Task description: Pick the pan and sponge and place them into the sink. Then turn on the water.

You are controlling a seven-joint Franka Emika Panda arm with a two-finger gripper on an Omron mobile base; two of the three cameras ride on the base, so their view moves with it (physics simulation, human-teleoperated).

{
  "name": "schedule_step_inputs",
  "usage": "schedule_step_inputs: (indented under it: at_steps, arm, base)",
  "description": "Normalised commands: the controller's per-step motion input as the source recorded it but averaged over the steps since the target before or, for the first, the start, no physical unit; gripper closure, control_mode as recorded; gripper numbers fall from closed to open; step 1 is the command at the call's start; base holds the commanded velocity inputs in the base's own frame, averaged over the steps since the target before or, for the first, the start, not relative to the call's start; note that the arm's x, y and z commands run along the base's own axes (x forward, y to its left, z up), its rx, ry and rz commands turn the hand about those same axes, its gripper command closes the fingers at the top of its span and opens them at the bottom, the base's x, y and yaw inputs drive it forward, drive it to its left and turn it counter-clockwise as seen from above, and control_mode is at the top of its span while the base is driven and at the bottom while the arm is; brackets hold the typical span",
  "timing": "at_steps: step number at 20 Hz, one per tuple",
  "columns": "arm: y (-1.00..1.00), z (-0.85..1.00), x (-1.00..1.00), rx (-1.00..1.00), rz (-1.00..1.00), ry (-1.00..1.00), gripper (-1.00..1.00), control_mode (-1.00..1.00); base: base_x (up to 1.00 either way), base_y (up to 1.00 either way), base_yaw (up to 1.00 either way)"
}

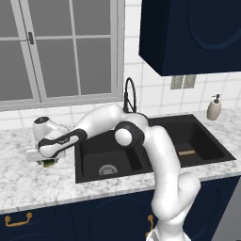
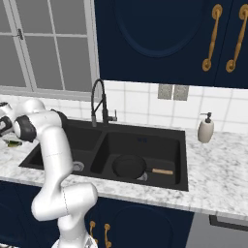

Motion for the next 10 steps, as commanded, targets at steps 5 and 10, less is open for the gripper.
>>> schedule_step_inputs:
  at_steps: [5, 10]
  arm:
    - [0.04, -0.34, -0.03, 0.0, 0.0, 0.0, 1.0, -1.0]
    - [-0.39, -0.01, -0.36, 0.03, -0.01, -0.01, 1.0, -1.0]
  base:
    - [0.0, 0.0, 0.0]
    - [0.0, 0.0, 0.0]
